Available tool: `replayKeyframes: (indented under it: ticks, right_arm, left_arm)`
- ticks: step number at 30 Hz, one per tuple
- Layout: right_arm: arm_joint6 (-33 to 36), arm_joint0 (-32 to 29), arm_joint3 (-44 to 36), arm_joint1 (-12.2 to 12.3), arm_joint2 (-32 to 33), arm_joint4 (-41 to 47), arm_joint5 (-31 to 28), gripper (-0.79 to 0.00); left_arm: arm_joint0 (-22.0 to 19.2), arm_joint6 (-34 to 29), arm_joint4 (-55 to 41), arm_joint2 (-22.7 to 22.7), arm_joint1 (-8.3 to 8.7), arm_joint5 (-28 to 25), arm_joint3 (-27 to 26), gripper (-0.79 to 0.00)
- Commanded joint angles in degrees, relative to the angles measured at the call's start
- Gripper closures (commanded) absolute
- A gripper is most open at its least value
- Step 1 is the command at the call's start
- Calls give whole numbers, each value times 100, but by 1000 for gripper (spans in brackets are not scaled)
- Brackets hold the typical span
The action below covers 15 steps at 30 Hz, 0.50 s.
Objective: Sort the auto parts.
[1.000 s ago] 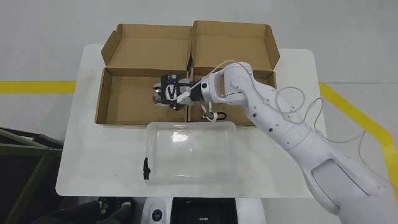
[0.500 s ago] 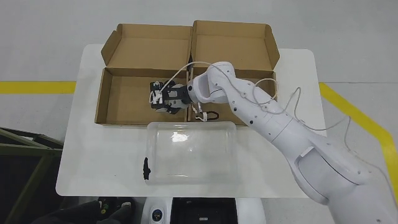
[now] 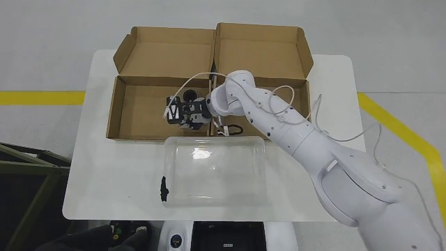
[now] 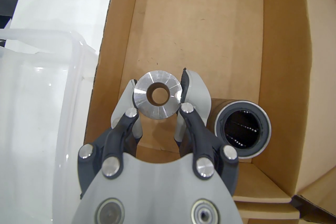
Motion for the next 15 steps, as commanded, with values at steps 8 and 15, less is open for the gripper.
replayKeyframes:
  ticks: [8, 15]
  right_arm:
    - [22, 105, 404, -238, -119, -213, -38, -25]
    - [-21, 133, 641, -376, -164, -363, -79, -111]
  left_arm:
    - [0, 0, 0, 0, 0, 0, 0, -785]
    - [0, 0, 0, 0, 0, 0, 0, -785]
